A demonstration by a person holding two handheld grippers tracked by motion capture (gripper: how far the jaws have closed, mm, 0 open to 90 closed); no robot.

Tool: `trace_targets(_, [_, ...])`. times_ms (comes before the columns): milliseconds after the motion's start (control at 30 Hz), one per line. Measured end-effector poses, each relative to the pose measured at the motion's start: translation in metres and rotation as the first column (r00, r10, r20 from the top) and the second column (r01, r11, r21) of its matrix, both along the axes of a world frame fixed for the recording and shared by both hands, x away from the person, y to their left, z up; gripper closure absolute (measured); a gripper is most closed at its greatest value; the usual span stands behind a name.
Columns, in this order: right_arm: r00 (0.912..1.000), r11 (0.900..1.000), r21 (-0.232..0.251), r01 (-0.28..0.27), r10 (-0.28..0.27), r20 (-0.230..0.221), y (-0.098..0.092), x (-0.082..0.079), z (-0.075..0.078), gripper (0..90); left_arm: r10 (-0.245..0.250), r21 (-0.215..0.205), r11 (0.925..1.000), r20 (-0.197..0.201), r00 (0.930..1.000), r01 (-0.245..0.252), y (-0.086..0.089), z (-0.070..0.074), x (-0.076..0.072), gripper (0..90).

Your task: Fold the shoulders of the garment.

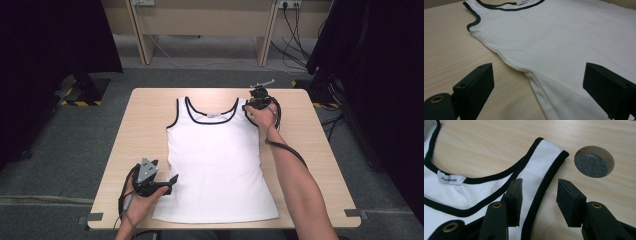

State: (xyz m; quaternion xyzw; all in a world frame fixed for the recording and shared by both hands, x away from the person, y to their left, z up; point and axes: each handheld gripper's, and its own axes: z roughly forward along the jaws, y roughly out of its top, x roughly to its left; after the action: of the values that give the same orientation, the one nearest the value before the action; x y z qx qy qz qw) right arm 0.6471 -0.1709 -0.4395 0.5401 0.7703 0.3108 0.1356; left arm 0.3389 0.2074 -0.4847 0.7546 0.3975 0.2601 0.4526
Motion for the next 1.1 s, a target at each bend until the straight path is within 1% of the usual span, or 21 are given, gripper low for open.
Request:
trace_targets(100, [0.9999, 1.000, -0.005, 0.002, -0.002, -0.011, 0.003, 0.001, -0.005, 57.3, 0.000, -0.001, 1.0000, -0.001, 1.0000, 0.000, 0.000, 0.000, 0.000, 9.0])
trace_targets(200, [0.9999, 1.000, -0.020, -0.001, 0.001, -0.010, 0.005, 0.002, -0.008, 59.0, 0.001, -0.003, 1.0000, 0.000, 1.0000, -0.001, 0.000, 0.000, 0.000, 9.0])
trace_targets(400, [0.9999, 1.000, -0.028, -0.001, 0.000, -0.015, 0.008, 0.003, -0.014, 60.8, -0.001, -0.002, 1.0000, 0.000, 1.0000, 0.001, 0.000, 0.000, 0.000, 9.0])
trace_targets(567, [0.9999, 1.000, -0.025, 0.001, -0.001, -0.013, 0.010, 0.003, -0.016, 61.5, -0.001, -0.003, 1.0000, 0.001, 1.0000, 0.001, 0.000, 0.000, 0.000, 8.9])
trace_targets(600, [0.9999, 1.000, -0.018, 0.003, -0.003, -0.016, 0.012, 0.004, -0.018, 61.5, -0.001, -0.003, 1.0000, 0.001, 1.0000, 0.001, 0.000, 0.000, 0.000, 8.9])
trace_targets(900, [0.9998, 1.000, -0.019, 0.018, -0.018, -0.010, 0.013, 0.006, -0.019, 62.3, -0.005, -0.002, 1.0000, 0.002, 1.0000, 0.005, 0.000, 0.000, 0.000, 8.9])
trace_targets(933, [0.9999, 0.999, -0.033, 0.017, -0.017, 0.002, 0.014, 0.006, -0.020, 62.4, -0.005, -0.002, 1.0000, 0.002, 1.0000, 0.005, 0.000, 0.000, 0.000, 8.9])
trace_targets(1000, [0.9999, 0.999, -0.033, 0.017, -0.017, 0.002, 0.014, 0.006, -0.020, 62.4, -0.005, 0.000, 1.0000, -0.001, 1.0000, 0.005, 0.000, 0.000, 0.000, 8.9])
trace_targets(1033, [0.9998, 0.997, -0.071, 0.007, -0.006, 0.020, 0.017, 0.004, -0.020, 65.1, -0.005, 0.000, 1.0000, -0.001, 1.0000, 0.005, 0.000, 0.000, 0.000, 8.9])
trace_targets(1100, [0.9998, 0.997, -0.071, 0.007, -0.006, 0.020, 0.017, 0.004, -0.020, 65.1, -0.006, 0.004, 1.0000, 0.001, 1.0000, 0.006, 0.000, 0.000, 0.000, 8.9])
